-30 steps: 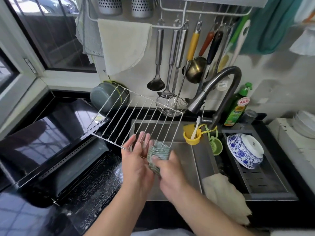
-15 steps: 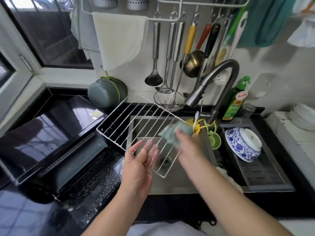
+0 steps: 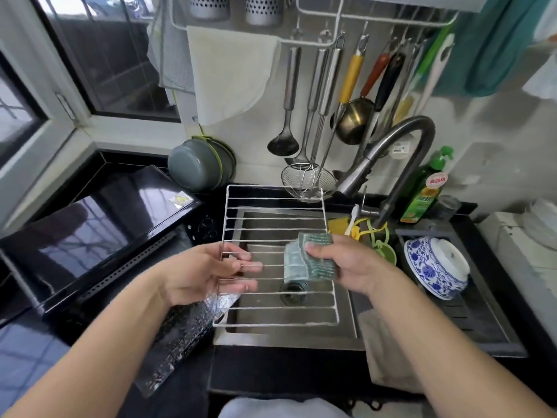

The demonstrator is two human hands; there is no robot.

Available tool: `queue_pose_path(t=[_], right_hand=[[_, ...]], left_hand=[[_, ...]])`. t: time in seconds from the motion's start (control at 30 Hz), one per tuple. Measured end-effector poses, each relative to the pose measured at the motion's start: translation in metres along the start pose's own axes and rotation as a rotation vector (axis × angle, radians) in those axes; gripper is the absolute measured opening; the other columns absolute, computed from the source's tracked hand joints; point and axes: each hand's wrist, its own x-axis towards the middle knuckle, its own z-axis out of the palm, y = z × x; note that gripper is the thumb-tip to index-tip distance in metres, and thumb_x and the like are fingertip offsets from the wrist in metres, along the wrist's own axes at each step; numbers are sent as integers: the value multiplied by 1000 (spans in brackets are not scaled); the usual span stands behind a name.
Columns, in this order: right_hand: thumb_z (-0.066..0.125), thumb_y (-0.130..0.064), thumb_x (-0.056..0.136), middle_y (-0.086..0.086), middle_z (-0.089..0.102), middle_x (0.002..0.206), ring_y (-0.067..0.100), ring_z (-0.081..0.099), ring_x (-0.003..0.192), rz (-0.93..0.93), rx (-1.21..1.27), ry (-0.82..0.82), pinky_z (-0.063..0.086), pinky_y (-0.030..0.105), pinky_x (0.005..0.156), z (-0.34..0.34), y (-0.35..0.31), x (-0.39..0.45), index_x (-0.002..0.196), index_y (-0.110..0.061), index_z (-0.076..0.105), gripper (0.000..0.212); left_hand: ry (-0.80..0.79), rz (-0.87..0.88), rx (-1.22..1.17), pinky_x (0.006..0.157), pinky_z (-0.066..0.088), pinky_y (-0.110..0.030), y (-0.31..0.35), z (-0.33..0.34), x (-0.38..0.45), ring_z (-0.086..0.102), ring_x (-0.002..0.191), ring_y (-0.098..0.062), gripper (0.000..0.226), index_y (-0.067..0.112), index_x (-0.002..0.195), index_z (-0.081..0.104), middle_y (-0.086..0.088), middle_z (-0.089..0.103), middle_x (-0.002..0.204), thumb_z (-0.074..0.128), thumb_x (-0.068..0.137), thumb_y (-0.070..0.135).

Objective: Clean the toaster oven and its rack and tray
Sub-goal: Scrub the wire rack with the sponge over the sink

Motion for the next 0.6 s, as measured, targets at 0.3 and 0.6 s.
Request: queue_pose_path(t=[0.3,0.6], right_hand=[[64,1,90,13,75,105,28,73,94,-38,338,157,56,38,69,11,43,11,120,-7,59,31],[74,-4,76,17,72,114,32,71,102,38,224,158,58,44,85,-12,33,20,126,-2,56,53]], left_hand=[[145,142,87,51,61,-31,-11,5,11,76,79,-44,27,-2,128,50,-27,73,112,43,103,-10],[169,69,78,60,65,-39,-32,-1,14,75,86,-47,40,20,137,59,-28,73,113,45,106,-2]])
